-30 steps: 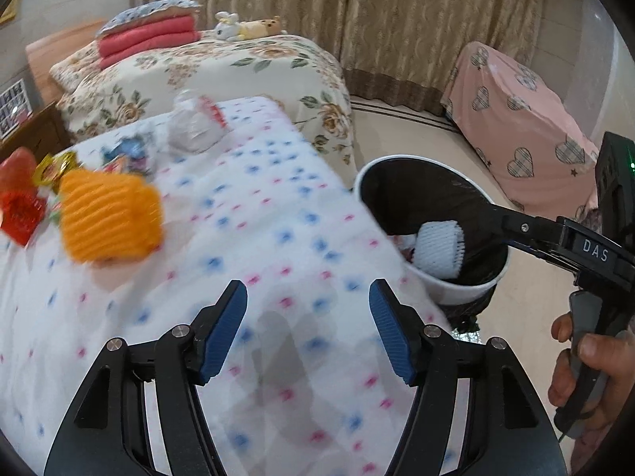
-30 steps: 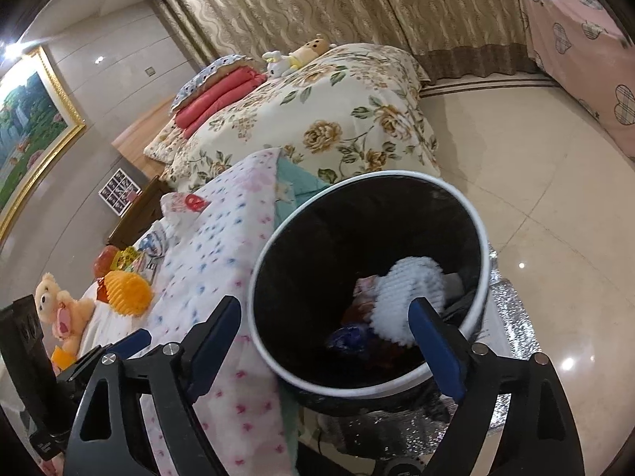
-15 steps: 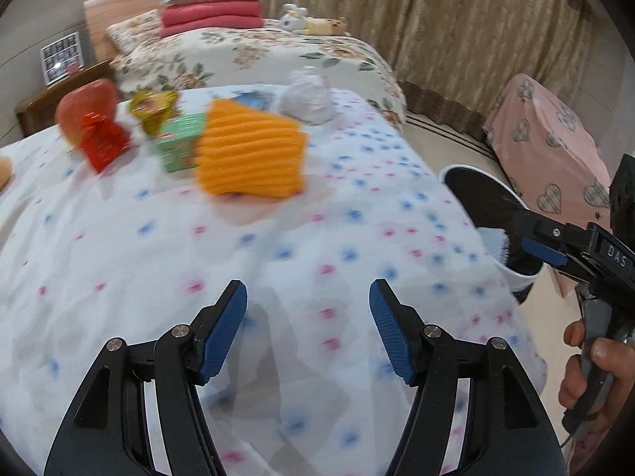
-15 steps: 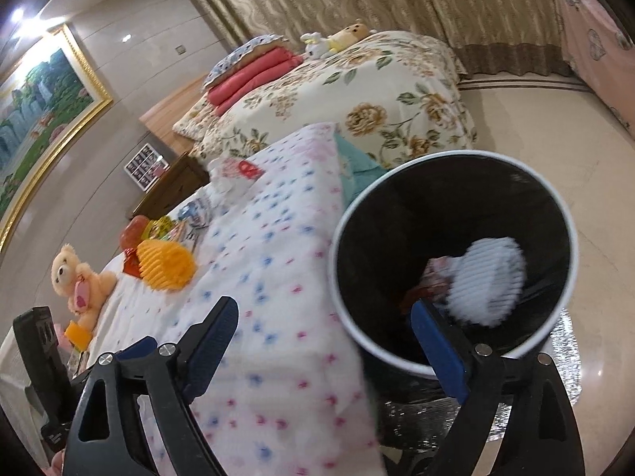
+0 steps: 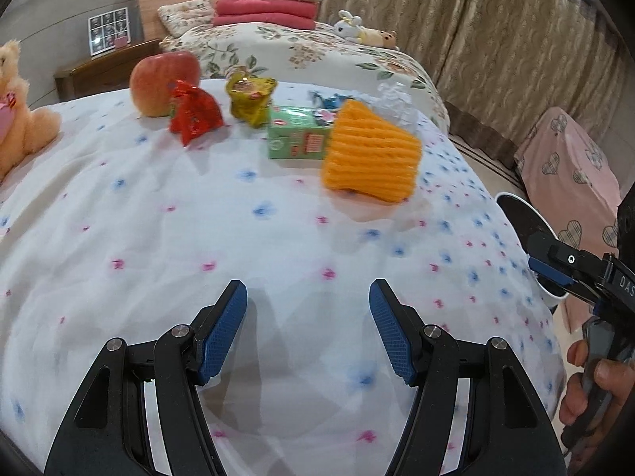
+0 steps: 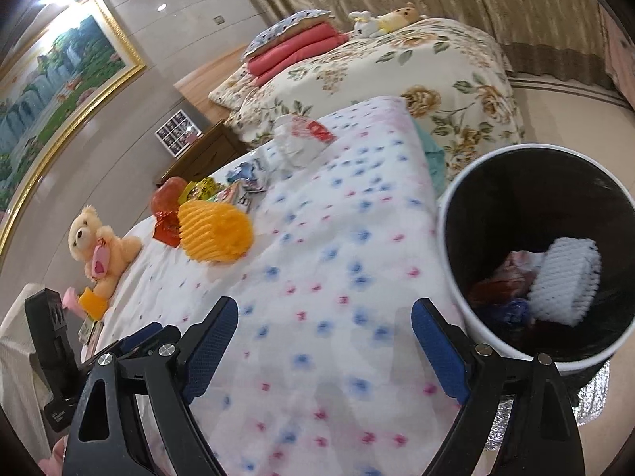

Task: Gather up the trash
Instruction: 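Move both open tools back over the bed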

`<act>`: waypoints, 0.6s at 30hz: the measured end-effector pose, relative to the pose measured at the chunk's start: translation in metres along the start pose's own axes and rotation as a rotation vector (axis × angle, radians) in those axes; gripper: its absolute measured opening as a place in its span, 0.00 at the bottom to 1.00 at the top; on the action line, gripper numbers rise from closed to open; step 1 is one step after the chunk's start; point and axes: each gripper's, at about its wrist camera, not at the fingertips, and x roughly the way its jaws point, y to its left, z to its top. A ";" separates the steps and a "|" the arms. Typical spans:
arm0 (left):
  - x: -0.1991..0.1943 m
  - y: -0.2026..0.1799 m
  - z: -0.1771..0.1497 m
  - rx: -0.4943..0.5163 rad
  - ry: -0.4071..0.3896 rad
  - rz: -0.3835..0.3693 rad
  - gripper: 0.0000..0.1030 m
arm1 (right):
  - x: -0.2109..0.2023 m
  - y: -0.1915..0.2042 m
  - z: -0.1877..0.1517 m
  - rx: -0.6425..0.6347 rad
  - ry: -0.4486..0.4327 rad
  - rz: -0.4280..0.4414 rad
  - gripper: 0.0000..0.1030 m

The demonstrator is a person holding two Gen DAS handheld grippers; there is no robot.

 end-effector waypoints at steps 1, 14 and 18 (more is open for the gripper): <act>0.000 0.003 0.001 -0.004 0.000 0.002 0.63 | 0.002 0.003 0.000 -0.004 0.003 0.004 0.88; 0.000 0.043 0.016 -0.070 -0.012 0.046 0.64 | 0.033 0.043 0.006 -0.091 0.052 0.062 0.90; 0.002 0.050 0.023 -0.081 -0.015 0.050 0.65 | 0.041 0.050 0.009 -0.104 0.061 0.076 0.91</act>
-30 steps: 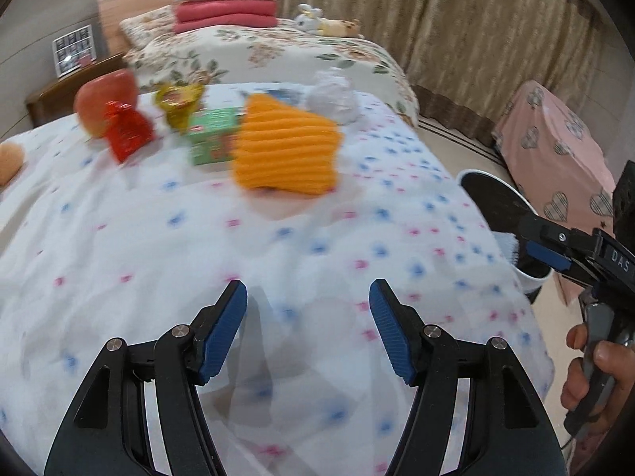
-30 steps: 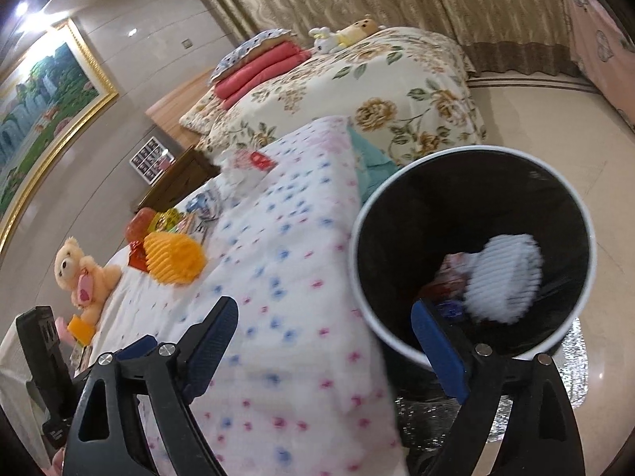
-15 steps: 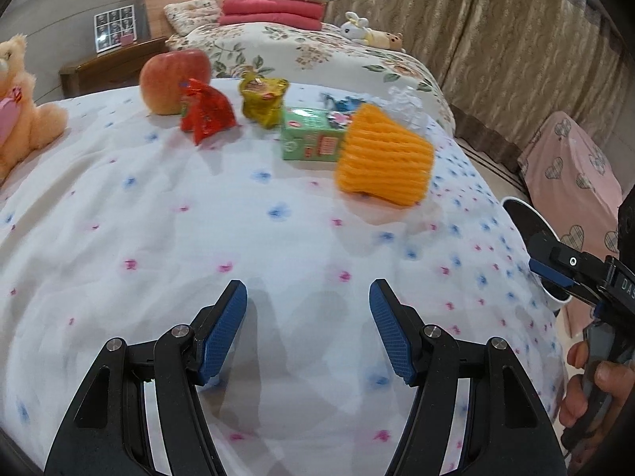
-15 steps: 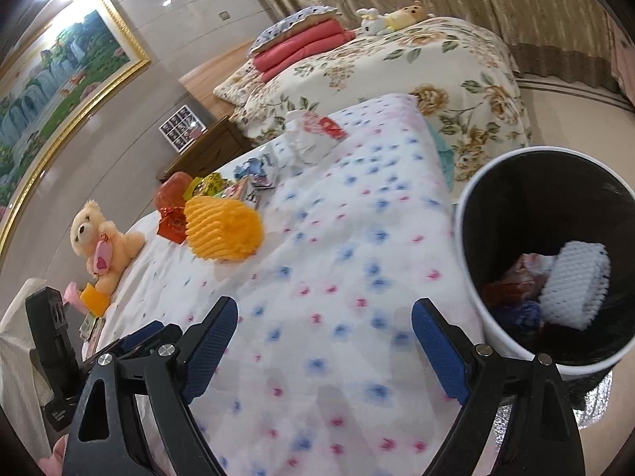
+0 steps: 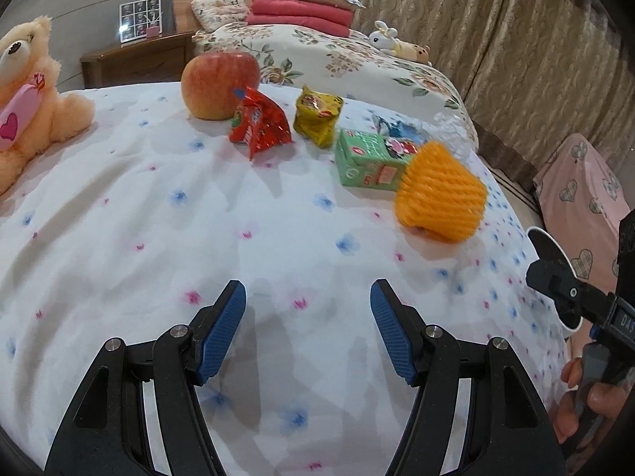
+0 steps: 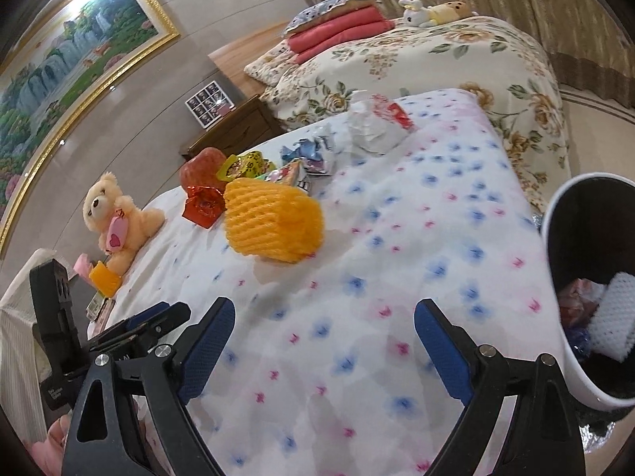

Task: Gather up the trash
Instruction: 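Move both open tools back over the bed, then grasp the red snack bag with the left tool while the right tool grasps the orange foam net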

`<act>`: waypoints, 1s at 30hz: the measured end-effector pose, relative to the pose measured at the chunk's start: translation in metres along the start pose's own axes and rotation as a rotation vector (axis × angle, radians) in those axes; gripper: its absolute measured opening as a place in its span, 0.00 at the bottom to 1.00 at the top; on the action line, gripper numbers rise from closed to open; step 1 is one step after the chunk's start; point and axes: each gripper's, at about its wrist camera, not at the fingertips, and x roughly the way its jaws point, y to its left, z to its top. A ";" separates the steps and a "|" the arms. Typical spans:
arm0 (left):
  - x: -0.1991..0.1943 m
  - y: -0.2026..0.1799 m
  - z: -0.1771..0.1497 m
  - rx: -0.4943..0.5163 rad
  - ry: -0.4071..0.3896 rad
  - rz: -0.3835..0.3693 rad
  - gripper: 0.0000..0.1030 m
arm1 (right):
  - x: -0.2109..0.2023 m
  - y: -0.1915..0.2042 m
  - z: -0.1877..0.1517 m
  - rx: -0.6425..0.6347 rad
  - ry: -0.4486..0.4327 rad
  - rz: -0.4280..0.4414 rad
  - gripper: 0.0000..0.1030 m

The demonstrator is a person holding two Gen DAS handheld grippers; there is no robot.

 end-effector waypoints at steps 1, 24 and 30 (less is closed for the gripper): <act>0.000 0.001 0.002 0.001 -0.003 0.005 0.65 | 0.003 0.001 0.002 -0.004 0.004 0.004 0.91; 0.053 0.037 0.077 -0.030 -0.048 0.074 0.66 | 0.060 0.021 0.044 -0.060 0.048 0.061 0.91; 0.064 0.038 0.089 -0.027 -0.061 0.086 0.65 | 0.071 0.023 0.047 -0.058 0.049 0.066 0.90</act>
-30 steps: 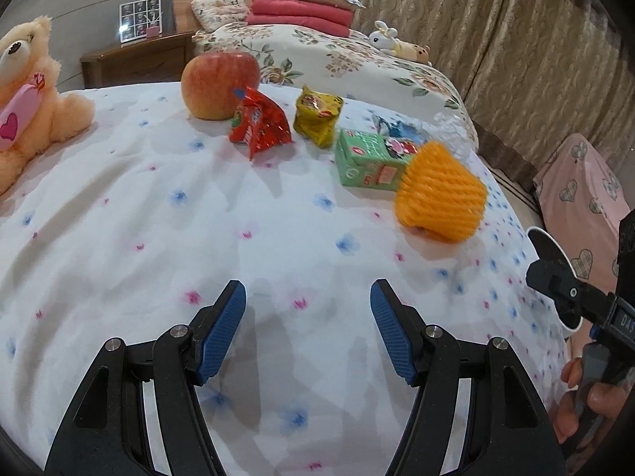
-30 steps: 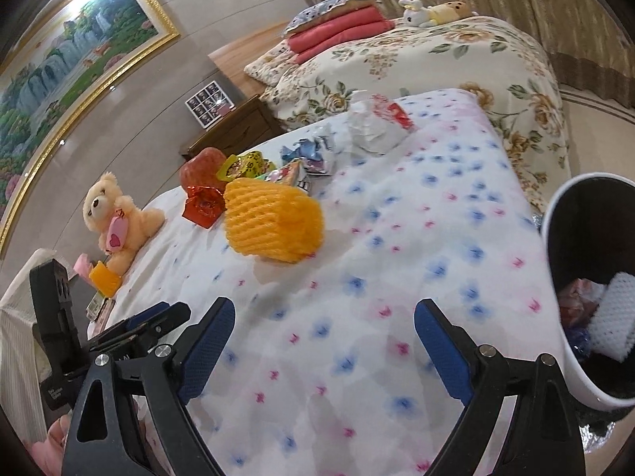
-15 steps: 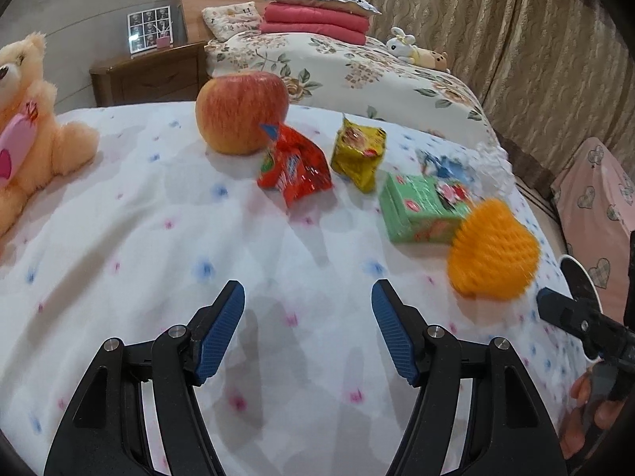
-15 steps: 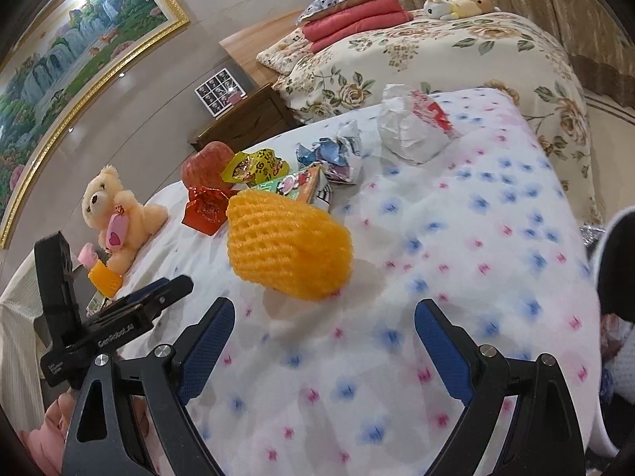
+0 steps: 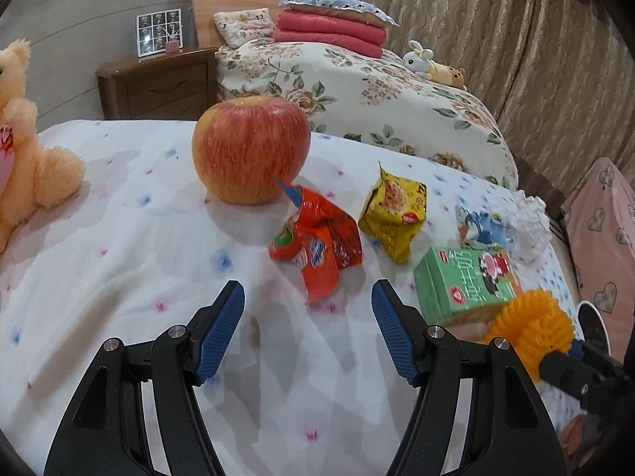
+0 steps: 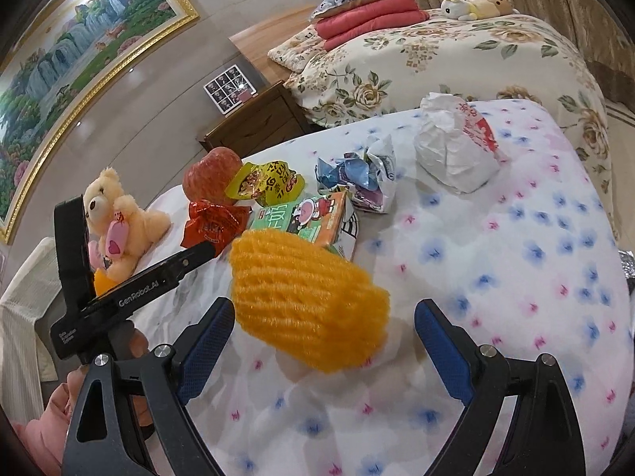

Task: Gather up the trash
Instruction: 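Grasp the red snack bag with the left tool while the right tool grasps the orange foam net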

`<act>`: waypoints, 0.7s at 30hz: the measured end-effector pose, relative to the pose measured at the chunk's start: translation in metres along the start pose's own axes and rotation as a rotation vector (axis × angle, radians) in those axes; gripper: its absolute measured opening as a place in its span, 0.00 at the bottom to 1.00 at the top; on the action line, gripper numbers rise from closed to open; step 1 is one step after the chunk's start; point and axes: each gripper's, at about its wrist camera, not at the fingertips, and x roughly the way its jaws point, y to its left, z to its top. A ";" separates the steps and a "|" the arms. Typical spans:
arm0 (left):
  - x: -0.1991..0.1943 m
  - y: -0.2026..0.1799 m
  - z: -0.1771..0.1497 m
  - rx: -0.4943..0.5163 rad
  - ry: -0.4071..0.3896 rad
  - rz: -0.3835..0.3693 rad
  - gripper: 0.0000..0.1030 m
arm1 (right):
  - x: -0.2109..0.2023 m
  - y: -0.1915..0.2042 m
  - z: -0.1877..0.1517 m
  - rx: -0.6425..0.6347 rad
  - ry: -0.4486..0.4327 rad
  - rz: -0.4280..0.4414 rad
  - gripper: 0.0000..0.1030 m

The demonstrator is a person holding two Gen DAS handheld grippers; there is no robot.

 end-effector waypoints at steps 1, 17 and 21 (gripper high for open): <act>0.002 -0.001 0.002 0.006 0.004 0.003 0.63 | 0.002 0.001 0.000 -0.002 0.005 -0.001 0.90; -0.024 -0.012 -0.023 0.044 -0.005 -0.073 0.01 | -0.019 0.001 -0.020 -0.001 -0.017 0.011 0.33; -0.042 -0.021 -0.040 0.052 -0.006 -0.102 0.01 | -0.034 -0.002 -0.028 0.014 -0.036 0.014 0.27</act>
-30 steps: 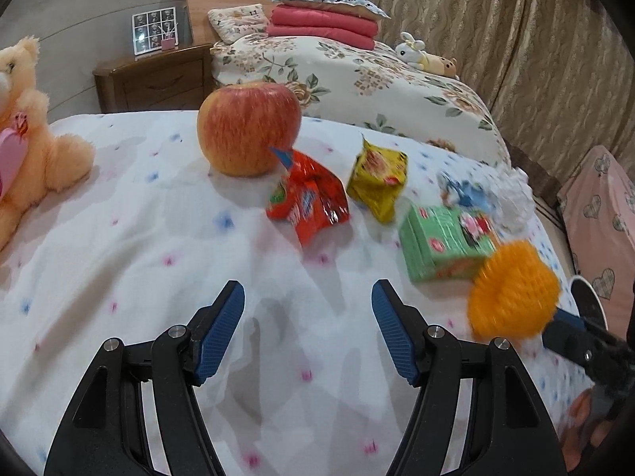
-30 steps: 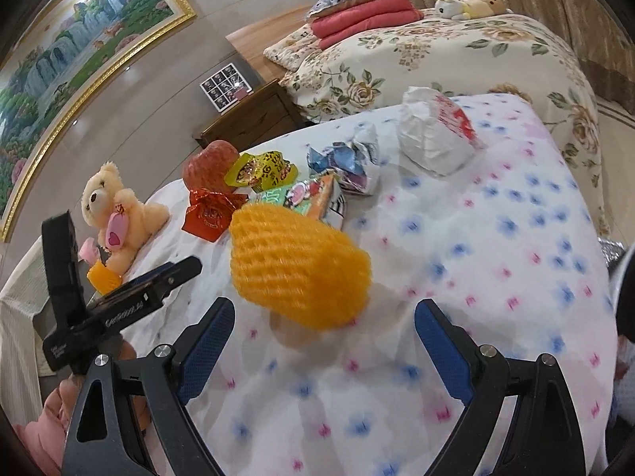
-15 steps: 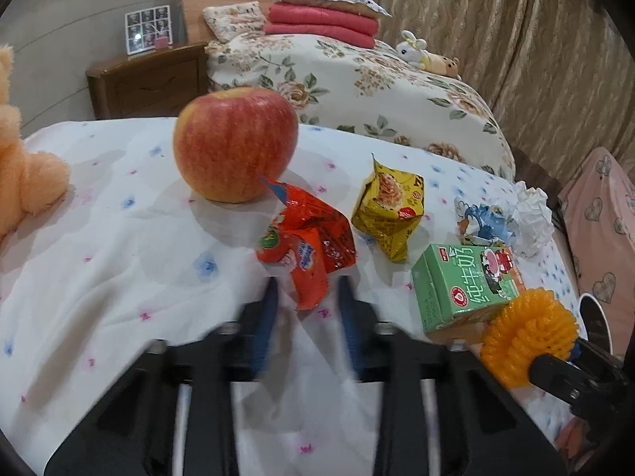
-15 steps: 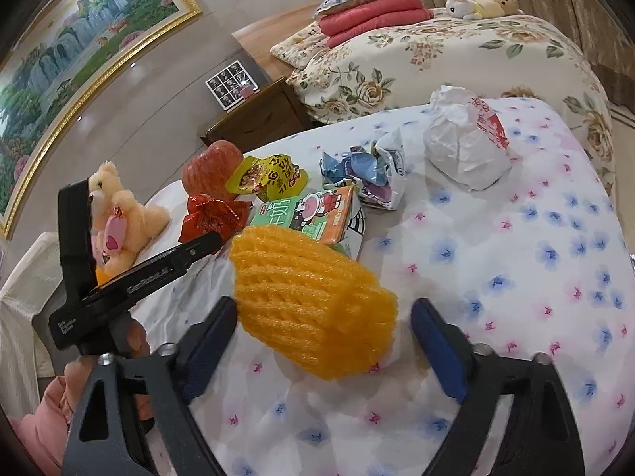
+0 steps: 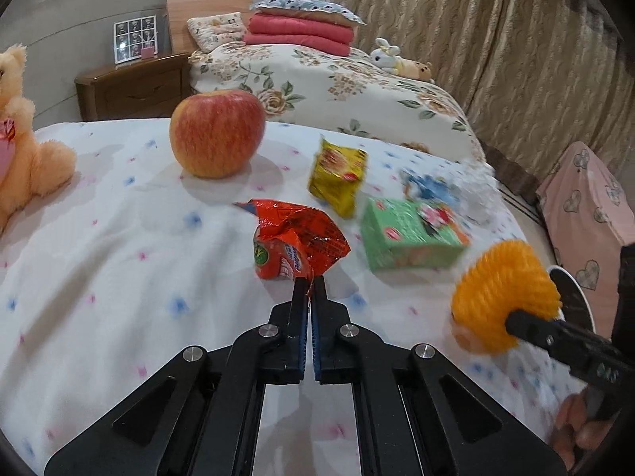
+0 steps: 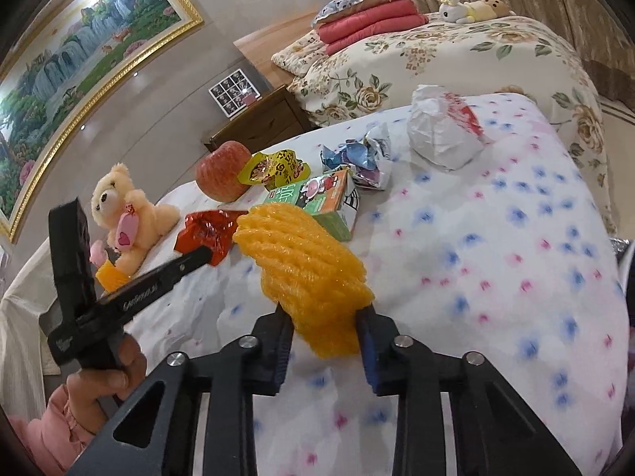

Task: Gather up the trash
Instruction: 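Grasp the red snack bag with the left tool while the right tool grasps the orange foam net, then carry the red snack bag and orange foam net over the trash bin with both tools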

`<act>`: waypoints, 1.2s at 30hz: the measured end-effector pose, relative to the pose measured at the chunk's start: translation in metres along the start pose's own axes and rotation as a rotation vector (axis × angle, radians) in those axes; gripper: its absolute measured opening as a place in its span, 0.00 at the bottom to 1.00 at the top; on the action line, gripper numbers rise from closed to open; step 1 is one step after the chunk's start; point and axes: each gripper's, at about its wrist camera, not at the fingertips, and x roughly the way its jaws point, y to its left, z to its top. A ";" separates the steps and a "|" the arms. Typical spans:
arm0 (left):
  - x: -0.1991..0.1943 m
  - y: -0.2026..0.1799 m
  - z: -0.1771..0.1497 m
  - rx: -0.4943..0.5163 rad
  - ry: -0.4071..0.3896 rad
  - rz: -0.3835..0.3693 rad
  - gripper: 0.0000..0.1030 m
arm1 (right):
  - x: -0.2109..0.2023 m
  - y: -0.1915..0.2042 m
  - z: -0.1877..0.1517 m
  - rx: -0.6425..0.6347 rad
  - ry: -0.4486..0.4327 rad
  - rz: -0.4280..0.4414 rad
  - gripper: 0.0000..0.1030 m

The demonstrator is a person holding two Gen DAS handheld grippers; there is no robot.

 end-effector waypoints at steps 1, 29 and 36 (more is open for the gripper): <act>-0.003 -0.003 -0.003 0.002 0.001 -0.008 0.01 | -0.004 -0.001 -0.001 0.004 -0.005 0.001 0.26; -0.046 -0.123 -0.050 0.160 0.020 -0.212 0.01 | -0.106 -0.055 -0.037 0.133 -0.132 -0.123 0.24; -0.048 -0.152 -0.056 0.209 0.028 -0.250 0.01 | -0.130 -0.076 -0.048 0.185 -0.164 -0.159 0.24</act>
